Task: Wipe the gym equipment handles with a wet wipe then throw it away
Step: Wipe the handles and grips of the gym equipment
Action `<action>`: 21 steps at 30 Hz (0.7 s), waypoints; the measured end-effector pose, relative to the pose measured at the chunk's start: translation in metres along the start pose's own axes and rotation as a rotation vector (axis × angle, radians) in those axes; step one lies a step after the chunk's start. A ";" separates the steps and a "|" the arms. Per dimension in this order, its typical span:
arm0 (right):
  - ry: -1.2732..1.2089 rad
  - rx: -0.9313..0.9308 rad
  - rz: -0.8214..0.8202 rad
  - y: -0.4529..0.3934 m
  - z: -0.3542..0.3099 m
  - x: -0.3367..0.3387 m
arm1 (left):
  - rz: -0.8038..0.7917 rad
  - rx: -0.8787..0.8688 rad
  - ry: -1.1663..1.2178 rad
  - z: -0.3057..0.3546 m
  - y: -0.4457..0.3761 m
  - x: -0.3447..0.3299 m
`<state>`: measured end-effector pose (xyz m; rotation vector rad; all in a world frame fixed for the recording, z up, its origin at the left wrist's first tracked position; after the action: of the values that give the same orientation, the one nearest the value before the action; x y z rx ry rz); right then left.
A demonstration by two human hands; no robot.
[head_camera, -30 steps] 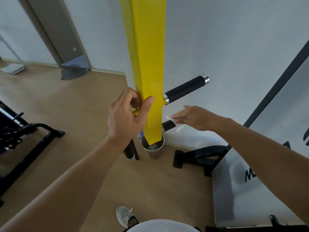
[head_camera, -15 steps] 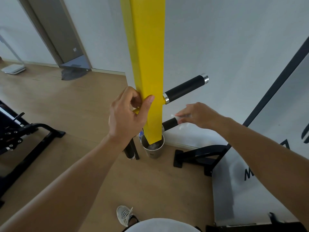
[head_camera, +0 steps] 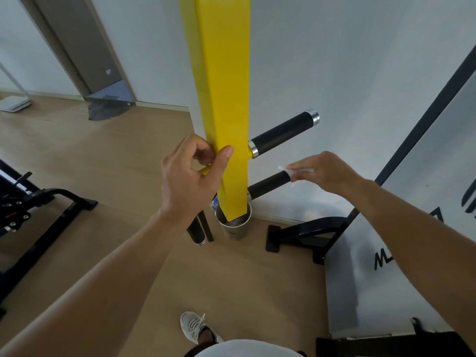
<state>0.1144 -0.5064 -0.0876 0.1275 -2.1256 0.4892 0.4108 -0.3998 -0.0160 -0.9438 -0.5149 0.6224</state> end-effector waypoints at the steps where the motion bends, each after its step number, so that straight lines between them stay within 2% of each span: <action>1: -0.074 -0.092 0.088 0.005 0.004 -0.003 | 0.005 -0.002 0.008 0.000 0.000 0.001; 3: -0.212 -0.309 0.291 0.021 0.015 -0.018 | 0.026 0.012 0.022 -0.001 0.001 0.006; 5: -0.176 -0.491 0.322 0.051 0.022 -0.052 | 0.046 0.035 0.028 0.001 0.003 0.012; 6: -0.118 -0.533 0.238 0.069 0.022 -0.077 | 0.053 0.048 0.038 0.002 0.005 0.014; 8: -0.075 -0.513 -0.062 0.107 0.003 -0.134 | 0.054 0.073 0.073 0.003 0.008 0.018; 10: -0.117 -0.447 -0.392 0.141 -0.037 -0.183 | 0.048 0.111 0.109 0.006 0.009 0.018; 12: -0.232 -0.403 -0.587 0.154 -0.097 -0.215 | 0.021 0.177 0.173 0.006 0.008 0.022; 16: -0.467 -0.386 -0.572 0.129 -0.206 -0.232 | -0.095 0.289 0.235 -0.009 0.013 0.040; 19: -0.534 -0.407 -0.540 0.099 -0.266 -0.248 | -0.167 0.491 0.141 -0.057 0.017 0.082; 21: -0.557 -0.409 -0.511 0.080 -0.301 -0.269 | -0.120 0.657 0.055 -0.102 0.018 0.126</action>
<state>0.4787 -0.3411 -0.1807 0.6102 -2.5554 -0.3238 0.5627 -0.3641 -0.0648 -0.3047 -0.2820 0.5999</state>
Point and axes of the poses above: each hand's wrist, its own y-axis away from the middle knuckle, its own x-axis out of the back of the hand, z = x × y, the point moved 2 cm from there along -y, towards the middle knuckle, and after that the axes turned 14 degrees about z, right-handed, at the moved point
